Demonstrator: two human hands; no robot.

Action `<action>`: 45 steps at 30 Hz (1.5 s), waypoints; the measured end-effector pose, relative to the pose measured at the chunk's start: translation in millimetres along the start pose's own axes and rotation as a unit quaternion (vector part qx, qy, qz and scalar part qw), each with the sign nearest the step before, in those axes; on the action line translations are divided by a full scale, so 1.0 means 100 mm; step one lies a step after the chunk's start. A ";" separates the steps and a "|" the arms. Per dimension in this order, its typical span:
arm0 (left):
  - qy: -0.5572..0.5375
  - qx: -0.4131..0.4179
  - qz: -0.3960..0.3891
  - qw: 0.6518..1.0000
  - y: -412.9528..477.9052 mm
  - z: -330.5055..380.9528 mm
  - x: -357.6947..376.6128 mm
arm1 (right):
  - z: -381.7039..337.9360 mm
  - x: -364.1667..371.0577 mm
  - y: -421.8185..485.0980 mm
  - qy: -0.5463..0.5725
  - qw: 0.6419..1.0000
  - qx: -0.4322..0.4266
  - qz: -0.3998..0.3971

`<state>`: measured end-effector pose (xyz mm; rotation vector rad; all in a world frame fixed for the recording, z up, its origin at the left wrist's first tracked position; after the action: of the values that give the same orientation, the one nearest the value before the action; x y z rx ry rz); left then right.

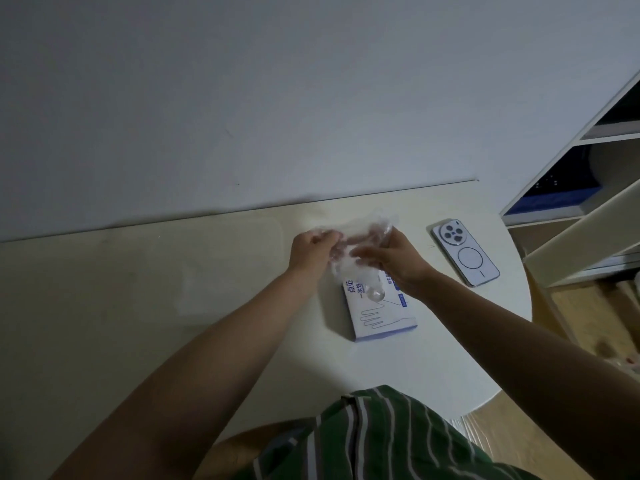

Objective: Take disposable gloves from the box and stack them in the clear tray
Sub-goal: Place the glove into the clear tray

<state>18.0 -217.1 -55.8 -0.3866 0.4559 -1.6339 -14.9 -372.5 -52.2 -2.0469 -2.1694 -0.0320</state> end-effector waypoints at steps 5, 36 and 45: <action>0.042 0.047 0.019 0.998 -0.08 0.04 -0.31 | -0.12 0.24 0.03 0.134 0.990 0.045 -0.025; 0.058 0.065 0.192 0.977 -0.06 -0.11 -2.44 | -0.01 1.85 0.64 -0.096 0.990 0.102 -0.034; 0.432 0.124 0.243 0.859 -0.03 -0.19 -2.35 | -0.24 1.92 0.73 -0.459 0.826 -0.306 0.118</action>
<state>32.3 18.2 -67.3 0.6620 0.9116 -1.2612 49.9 -180.9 -9.9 -3.1910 -2.5897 0.4331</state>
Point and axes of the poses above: each hand's wrist, its own y-axis towards the middle knuckle, its own x-axis out of the palm, z = x × y, the point moved 2 cm from there along y, towards the middle knuckle, and after that the axes turned 9 degrees about -x, right-handed, at the moved point
